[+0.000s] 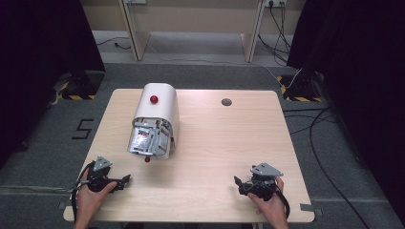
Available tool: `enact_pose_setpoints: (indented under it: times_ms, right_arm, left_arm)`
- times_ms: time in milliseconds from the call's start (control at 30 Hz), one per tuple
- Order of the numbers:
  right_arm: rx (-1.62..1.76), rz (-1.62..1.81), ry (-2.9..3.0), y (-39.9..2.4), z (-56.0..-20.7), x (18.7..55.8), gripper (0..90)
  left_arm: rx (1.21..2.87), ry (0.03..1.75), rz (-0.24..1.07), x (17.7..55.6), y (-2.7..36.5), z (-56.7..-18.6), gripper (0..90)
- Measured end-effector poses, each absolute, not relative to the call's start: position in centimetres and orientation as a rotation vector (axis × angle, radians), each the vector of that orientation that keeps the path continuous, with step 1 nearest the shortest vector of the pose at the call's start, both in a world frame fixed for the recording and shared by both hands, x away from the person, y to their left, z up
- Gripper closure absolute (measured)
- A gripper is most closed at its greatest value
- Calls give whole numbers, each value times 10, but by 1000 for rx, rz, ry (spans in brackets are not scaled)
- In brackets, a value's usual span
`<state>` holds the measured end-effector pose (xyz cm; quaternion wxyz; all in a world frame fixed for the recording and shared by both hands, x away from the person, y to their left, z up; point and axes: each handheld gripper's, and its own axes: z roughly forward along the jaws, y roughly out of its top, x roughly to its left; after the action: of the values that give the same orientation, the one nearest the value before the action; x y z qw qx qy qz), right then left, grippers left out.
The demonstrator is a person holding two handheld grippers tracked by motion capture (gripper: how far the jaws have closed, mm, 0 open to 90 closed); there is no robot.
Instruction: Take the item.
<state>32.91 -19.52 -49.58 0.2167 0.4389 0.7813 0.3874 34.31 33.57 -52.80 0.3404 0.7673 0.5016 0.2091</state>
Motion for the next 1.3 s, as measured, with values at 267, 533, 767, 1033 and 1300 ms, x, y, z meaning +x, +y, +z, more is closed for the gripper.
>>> enact_pose_setpoints:
  times_ms: [267, 533, 767, 1033, 1300]
  right_arm:
    - [1165, 1113, 2153, -179, -482, 334, 186]
    - [1114, 1137, 2159, -159, -468, 340, 189]
    - [1055, 1172, 2173, -141, -457, 340, 191]
    - [1019, 1222, 2157, -125, -448, 342, 209]
    - [978, 1233, 2184, -111, -441, 345, 208]
  left_arm:
    - [1998, 1306, 544, 343, 336, -528, 0]
    - [1998, 1305, 544, 343, 336, -528, 0]
    - [1998, 1305, 544, 343, 336, -528, 0]
    - [1997, 1305, 544, 343, 336, -528, 0]
    - [1998, 1305, 544, 343, 336, -528, 0]
